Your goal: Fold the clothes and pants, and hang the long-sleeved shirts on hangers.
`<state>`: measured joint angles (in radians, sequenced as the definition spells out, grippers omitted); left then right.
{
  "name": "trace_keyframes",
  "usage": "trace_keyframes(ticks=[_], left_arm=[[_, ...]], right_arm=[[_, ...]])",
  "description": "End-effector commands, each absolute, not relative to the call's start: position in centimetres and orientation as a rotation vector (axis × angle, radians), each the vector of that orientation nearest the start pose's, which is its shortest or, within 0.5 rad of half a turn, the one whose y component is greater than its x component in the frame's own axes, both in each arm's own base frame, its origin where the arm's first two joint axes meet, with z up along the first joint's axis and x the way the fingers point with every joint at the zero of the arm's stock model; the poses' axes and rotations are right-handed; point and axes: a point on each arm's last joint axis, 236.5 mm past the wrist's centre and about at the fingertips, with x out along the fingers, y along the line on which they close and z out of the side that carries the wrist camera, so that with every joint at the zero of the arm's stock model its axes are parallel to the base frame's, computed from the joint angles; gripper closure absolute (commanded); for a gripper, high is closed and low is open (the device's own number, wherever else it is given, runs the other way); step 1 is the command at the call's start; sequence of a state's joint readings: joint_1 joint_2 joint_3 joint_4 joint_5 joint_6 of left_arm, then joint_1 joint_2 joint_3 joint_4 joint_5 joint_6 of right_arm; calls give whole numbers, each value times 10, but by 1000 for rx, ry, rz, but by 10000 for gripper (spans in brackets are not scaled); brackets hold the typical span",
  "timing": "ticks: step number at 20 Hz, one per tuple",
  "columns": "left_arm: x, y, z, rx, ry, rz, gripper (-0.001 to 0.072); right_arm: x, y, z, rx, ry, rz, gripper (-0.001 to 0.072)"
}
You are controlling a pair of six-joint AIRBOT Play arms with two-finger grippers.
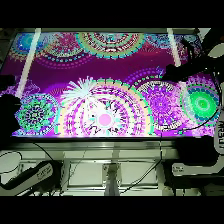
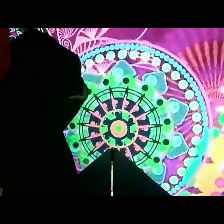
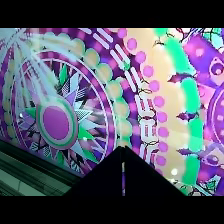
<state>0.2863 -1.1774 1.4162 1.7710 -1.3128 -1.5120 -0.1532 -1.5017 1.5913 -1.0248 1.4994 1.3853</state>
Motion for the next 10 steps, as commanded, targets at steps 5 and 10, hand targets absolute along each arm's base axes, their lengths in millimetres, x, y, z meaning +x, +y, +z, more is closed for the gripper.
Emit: trace_keyframes(ticks=[5,10], left_arm=[[353,193,135,175,1145,497,690],[353,230,139,226,1117,584,690]], right_arm=[[422,59,83,362,1288,415,700],[422,59,83,362,1288,415,700]])
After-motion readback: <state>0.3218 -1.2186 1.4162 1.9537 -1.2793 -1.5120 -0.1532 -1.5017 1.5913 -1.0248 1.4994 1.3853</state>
